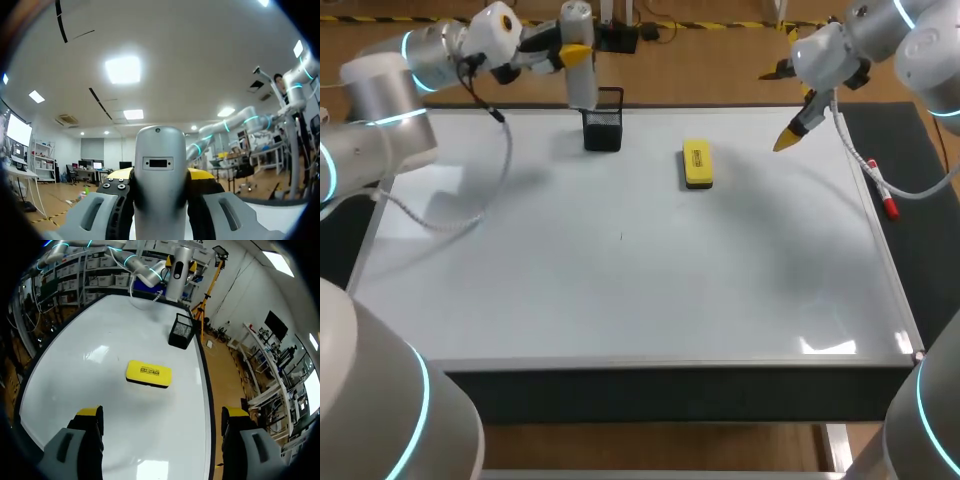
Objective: Pick up the inspection probe, press it on each red-marked spot on the whiteboard one by one, put down the probe, pick up the eraser, and wipe off all the red marks.
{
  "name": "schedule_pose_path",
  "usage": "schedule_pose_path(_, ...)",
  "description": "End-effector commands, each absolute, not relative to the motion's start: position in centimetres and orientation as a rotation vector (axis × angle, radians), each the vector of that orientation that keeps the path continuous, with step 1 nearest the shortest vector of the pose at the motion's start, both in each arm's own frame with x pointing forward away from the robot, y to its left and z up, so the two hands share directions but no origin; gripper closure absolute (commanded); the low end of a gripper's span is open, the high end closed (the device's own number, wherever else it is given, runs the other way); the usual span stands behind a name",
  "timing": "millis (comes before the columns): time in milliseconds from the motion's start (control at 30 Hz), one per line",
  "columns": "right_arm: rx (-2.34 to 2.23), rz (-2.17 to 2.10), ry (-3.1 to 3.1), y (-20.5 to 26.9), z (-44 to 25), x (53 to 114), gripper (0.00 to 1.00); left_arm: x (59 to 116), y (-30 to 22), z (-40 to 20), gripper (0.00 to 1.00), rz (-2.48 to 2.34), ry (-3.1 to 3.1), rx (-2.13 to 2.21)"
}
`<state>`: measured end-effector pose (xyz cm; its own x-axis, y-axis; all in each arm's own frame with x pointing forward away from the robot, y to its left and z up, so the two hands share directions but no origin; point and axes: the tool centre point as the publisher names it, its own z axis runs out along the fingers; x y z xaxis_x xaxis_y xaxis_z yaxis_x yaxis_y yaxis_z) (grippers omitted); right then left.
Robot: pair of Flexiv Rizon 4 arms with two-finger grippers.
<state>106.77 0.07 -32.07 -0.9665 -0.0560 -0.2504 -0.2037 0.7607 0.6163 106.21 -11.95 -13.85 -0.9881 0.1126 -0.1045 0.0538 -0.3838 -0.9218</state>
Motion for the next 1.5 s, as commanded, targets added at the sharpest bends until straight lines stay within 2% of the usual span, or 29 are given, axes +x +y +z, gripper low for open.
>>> schedule_pose_path(33,-0.206,0.991,2.744,0.1,-32.0,106.8,0.00,107.9,-12.8,-14.4,1.00,2.484,-1.652,-0.426)
schedule_pose_path(600,-0.206,0.991,2.744,0.1,-32.0,106.8,0.00,110.9,-13.8,-16.4,1.00,2.460,-1.664,-0.424)
schedule_pose_path(1500,-0.206,0.991,2.744,0.1,-32.0,106.8,0.00,112.6,-14.9,-19.3,1.00,2.475,-1.685,-0.363)
